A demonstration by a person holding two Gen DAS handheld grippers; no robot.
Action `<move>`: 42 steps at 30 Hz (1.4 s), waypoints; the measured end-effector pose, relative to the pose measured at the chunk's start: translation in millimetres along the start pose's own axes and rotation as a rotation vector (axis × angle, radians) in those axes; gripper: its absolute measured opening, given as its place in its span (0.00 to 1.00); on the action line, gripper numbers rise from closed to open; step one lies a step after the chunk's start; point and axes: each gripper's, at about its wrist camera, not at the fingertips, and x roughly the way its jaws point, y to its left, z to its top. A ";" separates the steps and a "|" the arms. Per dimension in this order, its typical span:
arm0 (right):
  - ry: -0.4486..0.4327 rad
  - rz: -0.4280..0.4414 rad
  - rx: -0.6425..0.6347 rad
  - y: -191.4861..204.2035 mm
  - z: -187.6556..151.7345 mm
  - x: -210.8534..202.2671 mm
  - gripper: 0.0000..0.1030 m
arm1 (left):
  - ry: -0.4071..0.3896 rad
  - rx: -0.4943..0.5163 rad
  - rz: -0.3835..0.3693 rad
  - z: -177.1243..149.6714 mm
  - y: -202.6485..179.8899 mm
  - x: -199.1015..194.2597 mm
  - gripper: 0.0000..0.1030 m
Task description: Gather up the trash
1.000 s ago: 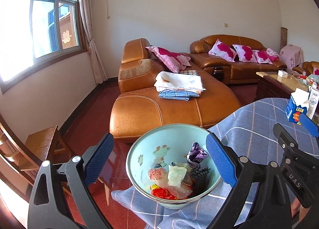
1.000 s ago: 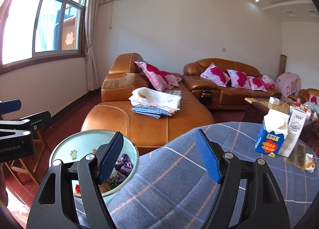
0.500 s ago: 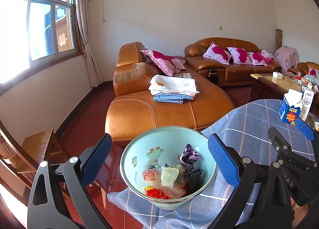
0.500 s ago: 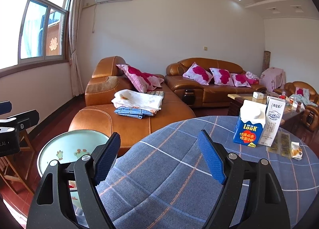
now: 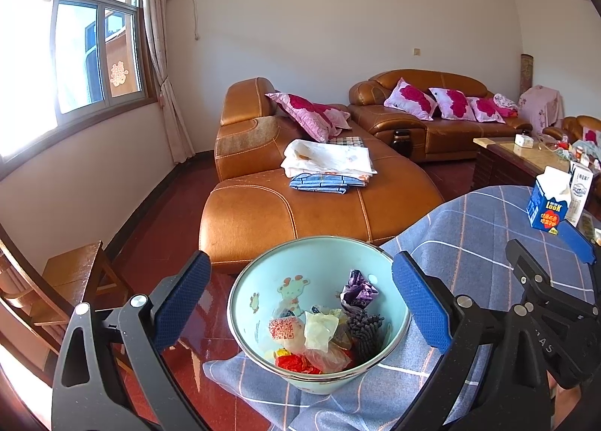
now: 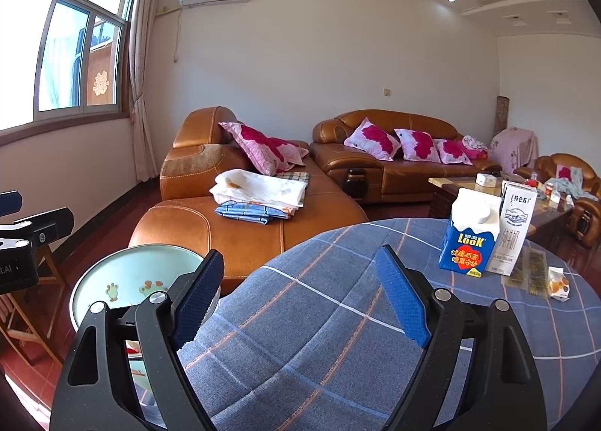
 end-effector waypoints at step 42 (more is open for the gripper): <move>-0.002 -0.003 -0.002 1.2 1.4 1.0 0.89 | 0.083 0.010 -0.022 -5.1 -6.3 14.2 0.94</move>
